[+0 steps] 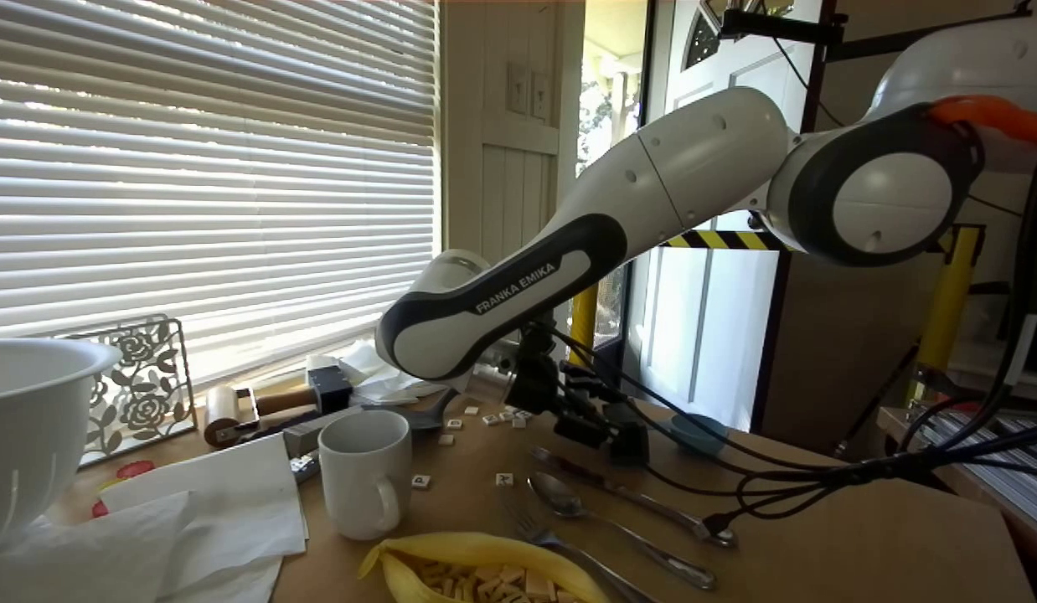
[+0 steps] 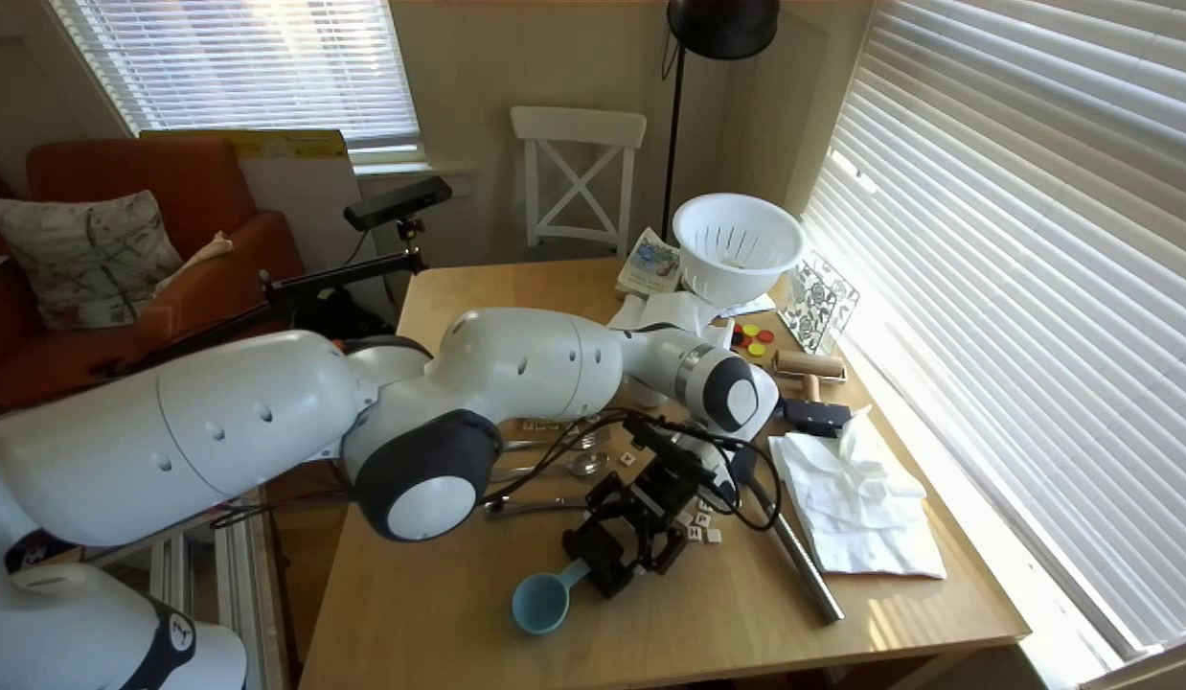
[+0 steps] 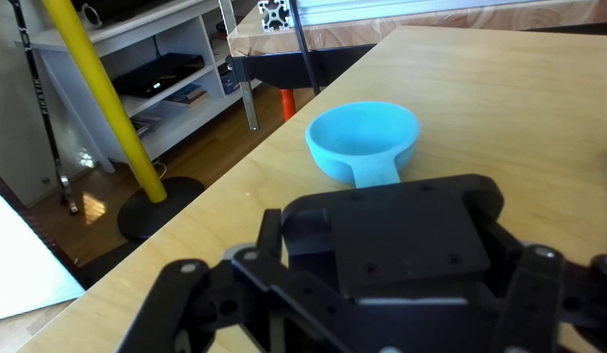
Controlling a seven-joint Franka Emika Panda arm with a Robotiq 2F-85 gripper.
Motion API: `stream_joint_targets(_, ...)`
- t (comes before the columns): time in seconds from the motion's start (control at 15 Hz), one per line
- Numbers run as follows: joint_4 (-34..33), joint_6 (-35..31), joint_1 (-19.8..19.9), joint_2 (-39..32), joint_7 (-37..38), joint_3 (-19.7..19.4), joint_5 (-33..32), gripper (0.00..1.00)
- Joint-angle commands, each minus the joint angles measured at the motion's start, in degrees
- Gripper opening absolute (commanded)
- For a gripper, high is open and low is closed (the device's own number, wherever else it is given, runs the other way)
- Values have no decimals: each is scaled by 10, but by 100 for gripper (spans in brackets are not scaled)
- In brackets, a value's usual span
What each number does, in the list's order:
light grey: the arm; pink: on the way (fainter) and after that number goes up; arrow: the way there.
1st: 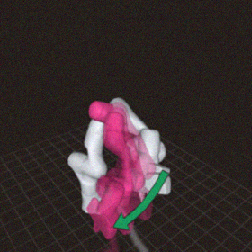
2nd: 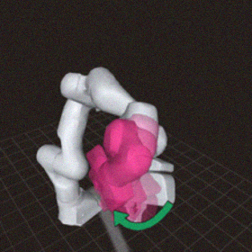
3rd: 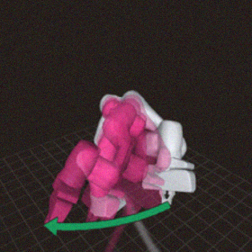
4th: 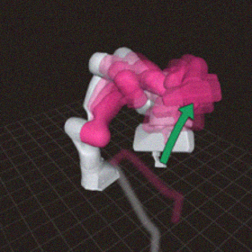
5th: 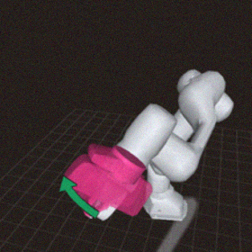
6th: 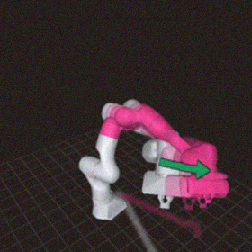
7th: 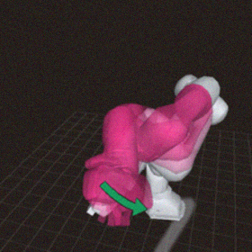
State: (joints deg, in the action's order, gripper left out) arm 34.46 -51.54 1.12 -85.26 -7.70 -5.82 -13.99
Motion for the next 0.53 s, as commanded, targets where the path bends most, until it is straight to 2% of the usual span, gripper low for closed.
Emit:
stream_joint_targets(0.0,8,19,-7,0,-32,-1,-22,61)
stream_joint_targets(0.13,11,25,-9,0,-42,-1,-27,45)
stream_joint_targets(0.2,13,27,-11,0,-51,0,-33,42)
stream_joint_targets(0.4,19,31,-13,0,-65,1,-41,47)
stream_joint_targets(0.47,20,32,-12,0,-71,1,-43,56)
